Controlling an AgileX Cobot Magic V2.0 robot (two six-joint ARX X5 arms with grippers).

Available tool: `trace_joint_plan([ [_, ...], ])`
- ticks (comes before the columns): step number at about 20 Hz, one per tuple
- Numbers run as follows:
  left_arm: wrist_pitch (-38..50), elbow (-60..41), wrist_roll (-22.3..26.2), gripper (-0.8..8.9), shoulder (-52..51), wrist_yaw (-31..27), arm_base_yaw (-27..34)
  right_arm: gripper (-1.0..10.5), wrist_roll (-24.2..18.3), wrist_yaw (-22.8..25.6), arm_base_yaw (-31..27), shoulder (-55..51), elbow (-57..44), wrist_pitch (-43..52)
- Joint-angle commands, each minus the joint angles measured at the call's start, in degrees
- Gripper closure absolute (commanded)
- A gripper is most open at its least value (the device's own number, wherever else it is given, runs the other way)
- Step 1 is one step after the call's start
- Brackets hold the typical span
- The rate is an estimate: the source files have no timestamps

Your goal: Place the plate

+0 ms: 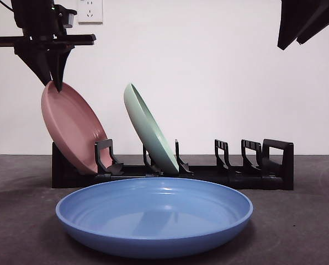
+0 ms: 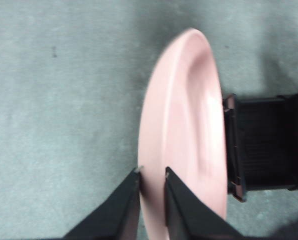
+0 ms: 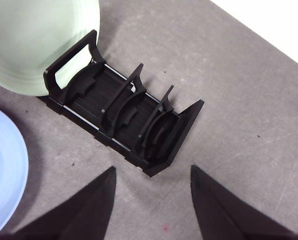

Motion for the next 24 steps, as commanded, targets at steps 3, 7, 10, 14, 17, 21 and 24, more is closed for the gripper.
trace_joint_plan([
  [3, 0.15, 2.36, 0.7, 7.95, 1.11, -2.56, -0.83, 7.1, 1.01, 0.0, 0.24, 0.26, 0.59, 0.39],
  [7, -1.53, 6.62, 0.9, 7.96, 1.11, -7.1, -1.51, 7.1, 0.98, 0.02, 0.2, 0.26, 0.59, 0.39],
  [10, -4.0, 11.65, 3.17, 7.97, 1.11, -11.72, -2.21, 7.1, 0.98, 0.0, 0.2, 0.26, 0.59, 0.37],
  [14, -10.8, 18.56, 5.01, 7.98, 1.11, -18.4, -2.38, 7.1, 0.98, 0.0, 0.2, 0.26, 0.59, 0.33],
  [17, -16.26, 21.84, 5.18, 7.98, 1.09, -21.33, -2.36, 7.1, 1.01, 0.0, 0.2, 0.26, 0.59, 0.22],
  [21, -19.89, 22.25, 5.31, 7.98, -0.39, -21.57, -2.27, 7.1, 1.01, 0.0, 0.2, 0.26, 0.59, 0.15],
  [24, -20.44, 22.16, 5.11, 7.98, -2.95, -18.56, -2.25, 7.1, 1.01, 0.0, 0.2, 0.26, 0.59, 0.15],
])
